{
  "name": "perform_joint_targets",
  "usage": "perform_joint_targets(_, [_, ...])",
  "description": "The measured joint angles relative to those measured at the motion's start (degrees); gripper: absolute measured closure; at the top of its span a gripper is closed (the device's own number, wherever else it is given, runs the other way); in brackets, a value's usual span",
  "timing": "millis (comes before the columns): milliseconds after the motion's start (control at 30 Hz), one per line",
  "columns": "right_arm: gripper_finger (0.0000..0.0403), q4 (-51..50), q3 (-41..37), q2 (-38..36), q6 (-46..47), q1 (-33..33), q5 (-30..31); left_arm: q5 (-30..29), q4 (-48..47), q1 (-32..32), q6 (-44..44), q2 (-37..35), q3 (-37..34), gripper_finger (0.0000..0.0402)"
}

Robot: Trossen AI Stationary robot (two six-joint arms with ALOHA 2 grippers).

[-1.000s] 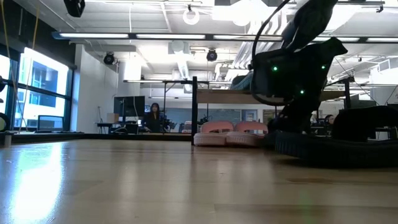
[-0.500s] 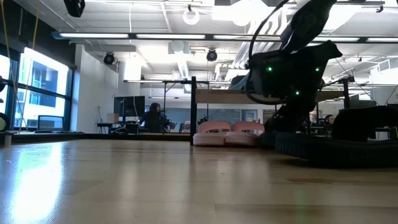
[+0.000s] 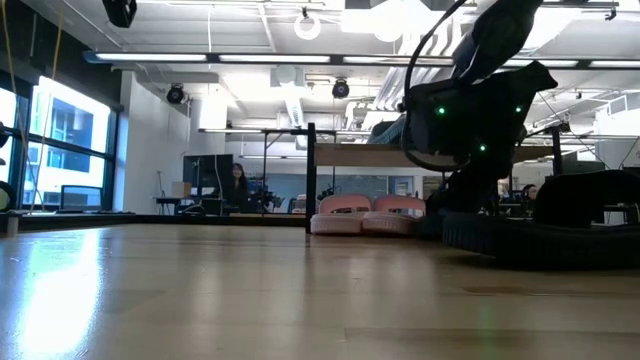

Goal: Pick and place slides into the shelf
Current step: Put the left black slide under the shelf, then put the black slide under the shelf

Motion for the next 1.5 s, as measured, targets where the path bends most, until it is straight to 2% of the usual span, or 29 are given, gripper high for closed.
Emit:
perform_joint_targets(200, [0.0281, -0.49, -0.01, 0.00, 0.39, 1.63, -0.07, 0.00, 0.00, 0.00, 0.02, 0.00, 0.00, 0.0204])
perform_joint_targets(400, [0.0261, -3.01, -0.02, -0.47, 2.04, 2.96, -0.55, 0.00, 0.00, 0.01, 0.01, 0.00, 0.00, 0.0204])
perform_joint_targets(800, [0.0256, -6.94, -0.04, -4.62, 4.74, 2.91, -0.89, 0.00, 0.01, 0.01, 0.01, -0.01, 0.00, 0.0204])
perform_joint_targets(1033, [0.0256, -7.68, -0.04, -9.07, 4.90, 4.59, -4.66, -0.01, 0.00, 0.02, 0.02, 0.00, 0.00, 0.0204])
perform_joint_targets(1167, [0.0256, -9.27, 0.57, -15.26, 7.55, 7.93, -7.74, 0.00, 0.00, 0.01, 0.01, 0.00, 0.00, 0.0204])
perform_joint_targets(1300, [0.0256, -11.82, 5.00, -22.32, 6.96, 11.85, -12.32, 0.00, 0.00, 0.02, 0.02, 0.00, 0.00, 0.0204])
perform_joint_targets(1433, [0.0256, -12.09, 12.86, -29.05, 3.51, 14.38, -23.12, 0.00, 0.00, 0.01, 0.02, -0.01, 0.00, 0.0204])
perform_joint_targets(1500, [0.0256, -12.27, 17.64, -31.54, 5.50, 14.99, -28.62, 0.00, 0.00, 0.02, 0.01, -0.01, 0.00, 0.0204])
